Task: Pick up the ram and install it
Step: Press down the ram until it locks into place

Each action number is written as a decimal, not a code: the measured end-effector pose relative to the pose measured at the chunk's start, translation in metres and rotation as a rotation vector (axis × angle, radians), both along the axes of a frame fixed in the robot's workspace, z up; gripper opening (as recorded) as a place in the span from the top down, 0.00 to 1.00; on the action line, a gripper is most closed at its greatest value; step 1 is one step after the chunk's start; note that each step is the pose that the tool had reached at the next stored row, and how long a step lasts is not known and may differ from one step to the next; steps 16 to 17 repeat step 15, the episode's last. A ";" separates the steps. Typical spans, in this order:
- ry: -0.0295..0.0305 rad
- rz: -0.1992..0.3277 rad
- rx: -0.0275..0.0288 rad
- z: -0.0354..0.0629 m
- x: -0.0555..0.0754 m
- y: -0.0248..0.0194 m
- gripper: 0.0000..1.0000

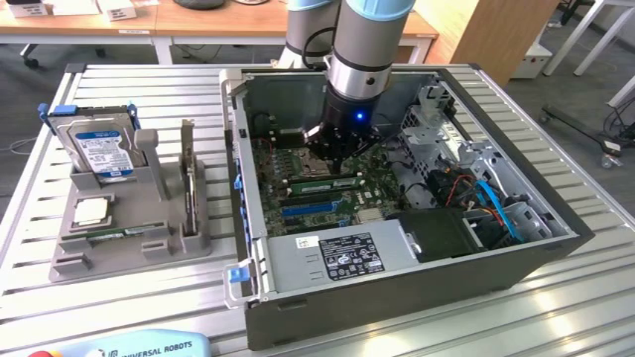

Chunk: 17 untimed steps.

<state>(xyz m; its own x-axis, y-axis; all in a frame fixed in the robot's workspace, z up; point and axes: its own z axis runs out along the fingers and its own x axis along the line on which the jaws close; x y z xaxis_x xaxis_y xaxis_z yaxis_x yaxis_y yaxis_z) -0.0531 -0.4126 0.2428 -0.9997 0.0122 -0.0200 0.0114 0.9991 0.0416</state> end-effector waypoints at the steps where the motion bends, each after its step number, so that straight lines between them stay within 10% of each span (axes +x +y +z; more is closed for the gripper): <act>1: 0.0000 0.000 0.0000 0.0000 0.000 0.0000 0.90; 17: 0.0001 0.000 0.0000 0.0025 0.000 0.0000 0.90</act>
